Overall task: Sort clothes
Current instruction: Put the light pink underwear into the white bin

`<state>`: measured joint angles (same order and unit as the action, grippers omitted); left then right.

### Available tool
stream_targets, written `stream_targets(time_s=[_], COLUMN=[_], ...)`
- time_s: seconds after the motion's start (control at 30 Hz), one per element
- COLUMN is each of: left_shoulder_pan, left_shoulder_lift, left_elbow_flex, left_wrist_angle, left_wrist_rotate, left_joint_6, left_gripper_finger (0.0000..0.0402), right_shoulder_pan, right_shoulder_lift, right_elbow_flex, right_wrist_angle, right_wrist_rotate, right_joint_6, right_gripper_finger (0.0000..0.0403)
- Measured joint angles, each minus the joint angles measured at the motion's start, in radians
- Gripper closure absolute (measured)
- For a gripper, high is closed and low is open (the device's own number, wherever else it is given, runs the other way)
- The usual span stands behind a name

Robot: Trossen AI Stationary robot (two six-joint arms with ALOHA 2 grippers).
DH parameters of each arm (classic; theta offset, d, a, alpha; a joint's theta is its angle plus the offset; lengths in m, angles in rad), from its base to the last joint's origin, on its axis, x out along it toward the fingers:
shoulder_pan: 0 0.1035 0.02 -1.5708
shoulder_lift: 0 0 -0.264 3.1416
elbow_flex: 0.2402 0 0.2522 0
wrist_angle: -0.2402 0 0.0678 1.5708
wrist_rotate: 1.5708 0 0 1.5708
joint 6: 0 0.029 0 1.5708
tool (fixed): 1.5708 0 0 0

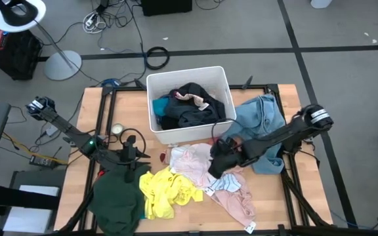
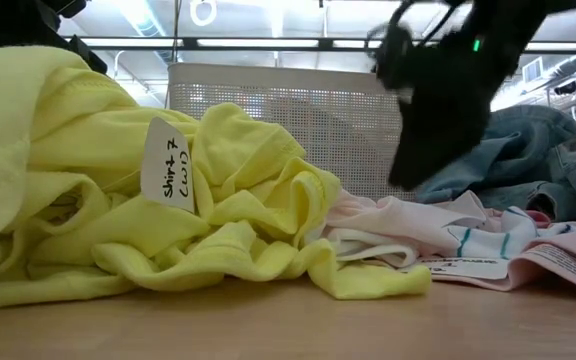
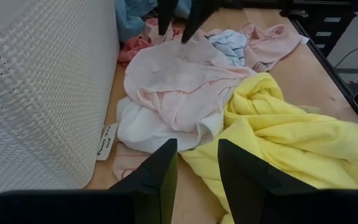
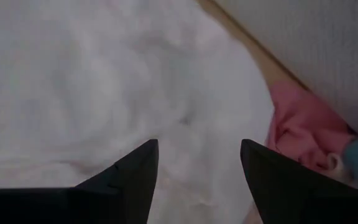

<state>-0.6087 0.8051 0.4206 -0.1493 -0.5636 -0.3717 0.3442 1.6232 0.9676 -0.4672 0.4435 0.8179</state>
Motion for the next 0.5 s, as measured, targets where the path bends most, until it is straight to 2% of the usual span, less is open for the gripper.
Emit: stream_targets(time_s=[0.2, 0.27, 0.33, 0.43, 0.5], left_shoulder_pan=[0.000, 0.000, 0.000, 0.000, 0.000], left_shoulder_lift=[0.000, 0.000, 0.000, 0.000, 0.000], left_elbow_flex=[0.000, 0.000, 0.000, 0.000, 0.000], left_wrist_angle=[0.000, -0.002, -0.001, -0.002, -0.003], left_wrist_rotate=[0.000, 0.000, 0.000, 0.000, 0.001], left_joint_6=[0.000, 0.000, 0.000, 0.000, 0.000], left_gripper_finger=[0.0280, 0.0280, 0.0280, 0.0280, 0.0280], right_shoulder_pan=[-0.043, -0.054, -0.057, -0.056, -0.051], right_shoulder_lift=[0.149, 0.178, 0.194, 0.170, 0.128], right_elbow_flex=[-0.001, 0.004, 0.005, 0.003, -0.003], right_wrist_angle=[-0.005, 0.000, 0.004, -0.005, -0.029], right_wrist_rotate=[-0.013, -0.028, -0.041, -0.053, -0.087], right_joint_6=[0.037, 0.063, 0.069, 0.062, 0.050], right_gripper_finger=[0.0178, 0.0193, 0.0235, 0.0345, 0.0384])
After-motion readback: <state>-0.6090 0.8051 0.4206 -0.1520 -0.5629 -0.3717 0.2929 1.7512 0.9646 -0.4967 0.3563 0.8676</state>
